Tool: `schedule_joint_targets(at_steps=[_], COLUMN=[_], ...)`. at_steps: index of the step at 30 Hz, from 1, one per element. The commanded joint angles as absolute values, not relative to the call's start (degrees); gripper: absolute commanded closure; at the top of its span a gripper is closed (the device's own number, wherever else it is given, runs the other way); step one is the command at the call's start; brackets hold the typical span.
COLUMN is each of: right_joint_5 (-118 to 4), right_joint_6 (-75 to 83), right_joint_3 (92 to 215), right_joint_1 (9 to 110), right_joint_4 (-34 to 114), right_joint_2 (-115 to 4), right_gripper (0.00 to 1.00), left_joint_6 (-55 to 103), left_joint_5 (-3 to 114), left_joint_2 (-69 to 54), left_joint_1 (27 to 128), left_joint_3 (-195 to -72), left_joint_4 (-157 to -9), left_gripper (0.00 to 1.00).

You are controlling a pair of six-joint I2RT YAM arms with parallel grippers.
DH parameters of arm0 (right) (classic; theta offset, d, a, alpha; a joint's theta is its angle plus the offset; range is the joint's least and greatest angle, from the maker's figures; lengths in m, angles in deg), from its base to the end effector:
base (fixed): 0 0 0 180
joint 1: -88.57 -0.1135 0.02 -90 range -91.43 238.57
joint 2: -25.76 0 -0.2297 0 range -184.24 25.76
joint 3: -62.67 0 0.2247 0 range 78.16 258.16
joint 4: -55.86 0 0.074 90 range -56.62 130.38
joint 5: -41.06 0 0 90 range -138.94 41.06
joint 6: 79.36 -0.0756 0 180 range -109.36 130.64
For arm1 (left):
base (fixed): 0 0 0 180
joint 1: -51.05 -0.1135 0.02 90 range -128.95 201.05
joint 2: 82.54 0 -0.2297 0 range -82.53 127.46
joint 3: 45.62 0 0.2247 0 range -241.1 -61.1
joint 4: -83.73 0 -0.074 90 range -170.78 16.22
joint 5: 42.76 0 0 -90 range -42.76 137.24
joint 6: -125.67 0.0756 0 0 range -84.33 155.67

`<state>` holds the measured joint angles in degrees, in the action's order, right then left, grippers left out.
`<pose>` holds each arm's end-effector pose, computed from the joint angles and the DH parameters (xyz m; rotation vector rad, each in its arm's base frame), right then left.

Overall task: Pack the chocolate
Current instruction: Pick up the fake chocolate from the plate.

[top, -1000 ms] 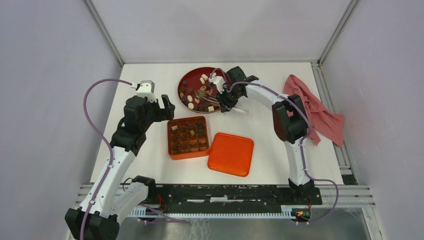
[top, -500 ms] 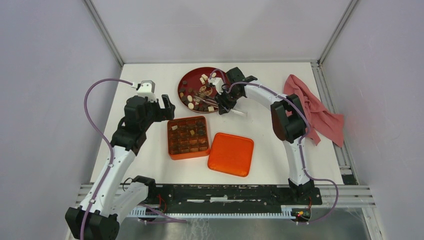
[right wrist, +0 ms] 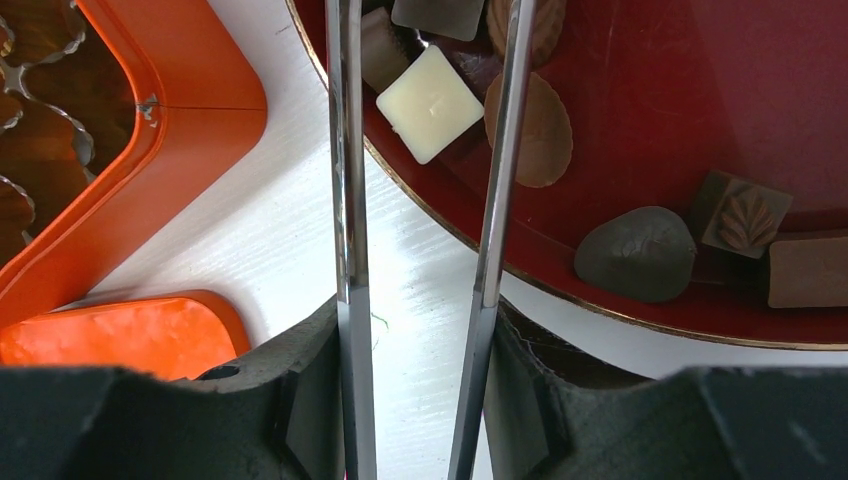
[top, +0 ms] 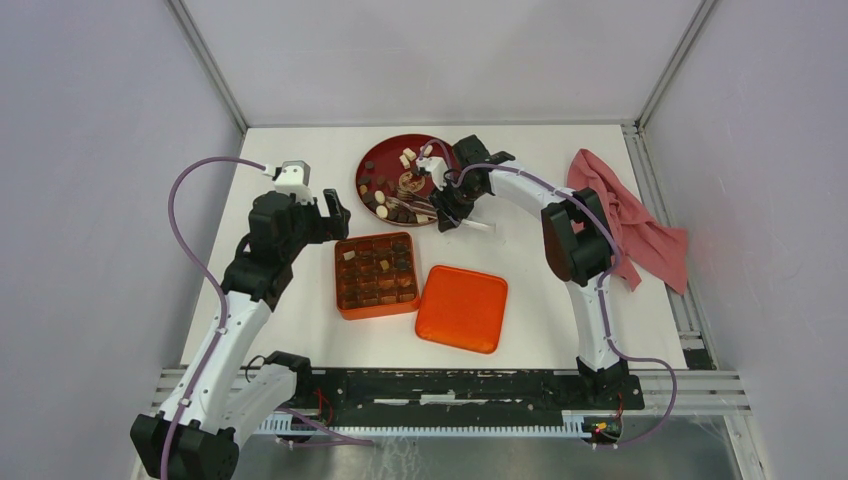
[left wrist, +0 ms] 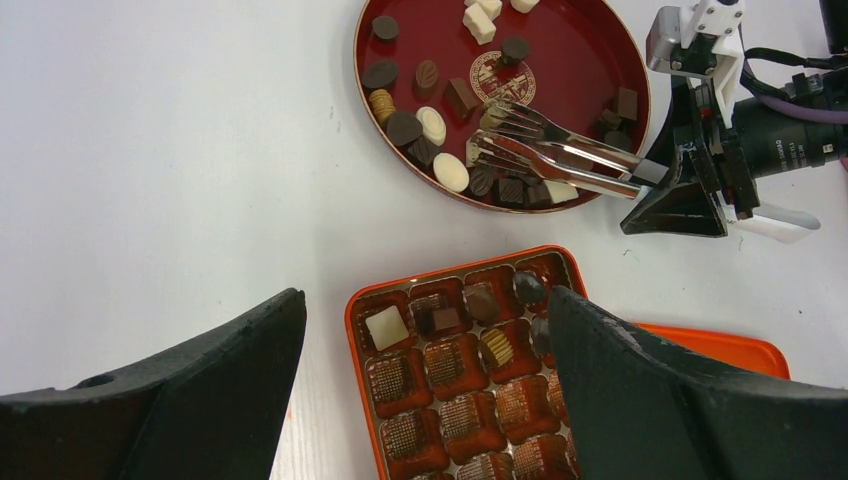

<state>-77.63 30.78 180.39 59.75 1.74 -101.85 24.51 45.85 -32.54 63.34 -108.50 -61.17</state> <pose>0.3707 0.2454 0.1307 -1.2359 2.3384 0.7194 0.2250 -0.0471 0.2830 0.0034 1.9665 -0.2451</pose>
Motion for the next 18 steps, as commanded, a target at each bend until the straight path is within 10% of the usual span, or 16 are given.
schedule_joint_targets(at_steps=[1, 18], right_joint_5=[-79.90, -76.30], right_joint_6=[32.35, 31.87], right_joint_3=[182.92, 186.16], right_joint_1=[59.53, 58.74], right_joint_4=[1.30, 0.44], right_joint_2=[-100.26, -102.89], right_gripper=[0.51, 0.57], left_joint_6=[27.15, 27.20], left_joint_5=[46.40, 46.36], left_joint_2=[-32.52, -32.16], left_joint_1=[63.33, 63.31], left_joint_3=[-108.58, -108.56], left_joint_4=[-62.85, -62.80], left_gripper=[0.05, 0.05])
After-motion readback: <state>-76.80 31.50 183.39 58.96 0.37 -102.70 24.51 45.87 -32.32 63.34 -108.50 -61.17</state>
